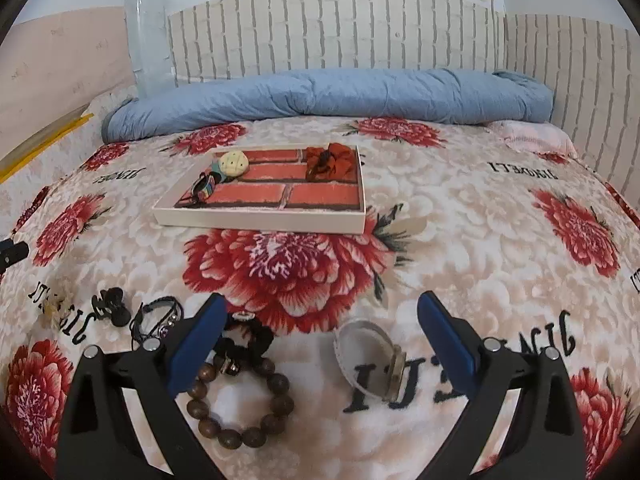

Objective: Organize jewelry
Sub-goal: 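Move both tools back over the remaining jewelry on the bedspread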

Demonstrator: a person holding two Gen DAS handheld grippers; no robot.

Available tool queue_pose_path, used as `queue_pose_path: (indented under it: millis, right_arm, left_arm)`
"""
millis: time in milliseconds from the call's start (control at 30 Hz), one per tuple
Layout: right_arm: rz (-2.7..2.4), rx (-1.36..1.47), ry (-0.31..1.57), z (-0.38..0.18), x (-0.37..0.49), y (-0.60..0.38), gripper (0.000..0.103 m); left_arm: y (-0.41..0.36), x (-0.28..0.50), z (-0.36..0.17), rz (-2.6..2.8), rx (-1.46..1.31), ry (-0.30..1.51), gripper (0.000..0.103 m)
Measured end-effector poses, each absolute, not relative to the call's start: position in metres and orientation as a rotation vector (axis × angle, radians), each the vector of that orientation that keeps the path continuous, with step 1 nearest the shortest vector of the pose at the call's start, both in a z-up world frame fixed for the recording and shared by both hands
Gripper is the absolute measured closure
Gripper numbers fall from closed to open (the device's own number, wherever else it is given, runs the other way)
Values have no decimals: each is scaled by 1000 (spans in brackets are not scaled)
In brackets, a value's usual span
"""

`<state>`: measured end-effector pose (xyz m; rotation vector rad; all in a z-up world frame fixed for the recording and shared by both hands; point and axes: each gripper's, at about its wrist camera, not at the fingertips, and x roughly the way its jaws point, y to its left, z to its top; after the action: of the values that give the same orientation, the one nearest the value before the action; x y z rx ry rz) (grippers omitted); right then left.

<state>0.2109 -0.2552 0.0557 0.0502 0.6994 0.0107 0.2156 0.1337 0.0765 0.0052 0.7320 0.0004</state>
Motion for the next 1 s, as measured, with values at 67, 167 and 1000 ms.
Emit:
queue_pose_path:
  millis: [67, 167, 1000]
  right_arm:
    - [6, 63, 700, 55, 209, -256, 9]
    - [-2, 82, 705, 51, 207, -256, 9]
    - [-6, 82, 739, 6, 211, -214, 30]
  left_arm:
    - [140, 213, 71, 3, -3, 740, 5]
    - [149, 209, 65, 13, -4, 743, 5]
    - [174, 192, 8, 48, 19, 757, 5]
